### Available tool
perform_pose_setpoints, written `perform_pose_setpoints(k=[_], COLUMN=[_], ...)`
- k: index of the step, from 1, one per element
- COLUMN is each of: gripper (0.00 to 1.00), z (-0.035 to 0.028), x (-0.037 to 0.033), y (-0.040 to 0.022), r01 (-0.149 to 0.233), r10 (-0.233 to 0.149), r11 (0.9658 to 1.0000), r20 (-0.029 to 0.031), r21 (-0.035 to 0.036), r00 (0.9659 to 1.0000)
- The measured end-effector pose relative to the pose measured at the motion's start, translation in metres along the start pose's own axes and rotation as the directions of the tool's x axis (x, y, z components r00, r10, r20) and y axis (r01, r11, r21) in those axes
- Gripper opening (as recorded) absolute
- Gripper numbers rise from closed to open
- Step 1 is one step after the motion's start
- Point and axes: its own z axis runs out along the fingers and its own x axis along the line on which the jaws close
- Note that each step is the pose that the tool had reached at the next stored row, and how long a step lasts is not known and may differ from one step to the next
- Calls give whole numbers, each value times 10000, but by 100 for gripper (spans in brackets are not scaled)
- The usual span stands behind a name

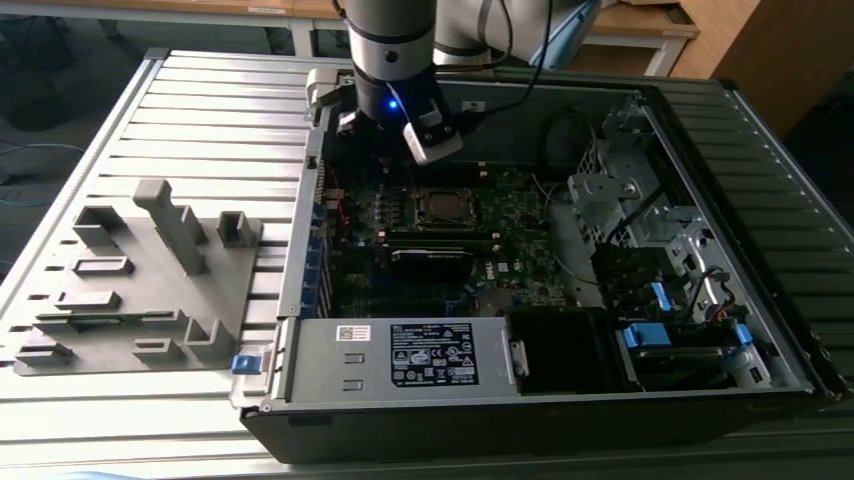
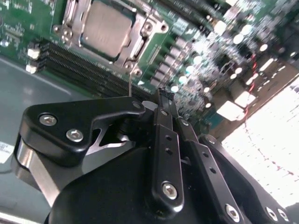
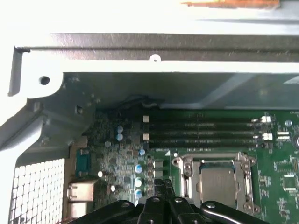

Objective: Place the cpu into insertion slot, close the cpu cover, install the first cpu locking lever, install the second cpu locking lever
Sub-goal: 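Install the first cpu locking lever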

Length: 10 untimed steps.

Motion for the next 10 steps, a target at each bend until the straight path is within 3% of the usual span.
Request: perform_pose_setpoints(k=[3,4,6,10], gripper=[11,11,11,11], z=[-1,-1,-1,-2], x=[0,0,0,0], y=[-5,-6,-6,-7], r01=[-14,-17,-20,-37], r10=[14,17,20,36], r11=[9996,9994,9993,9973], r20=[-5,-6,-7,-13], r21=[-283,-338,-378,-730], r00=[10000,10000,10000,10000])
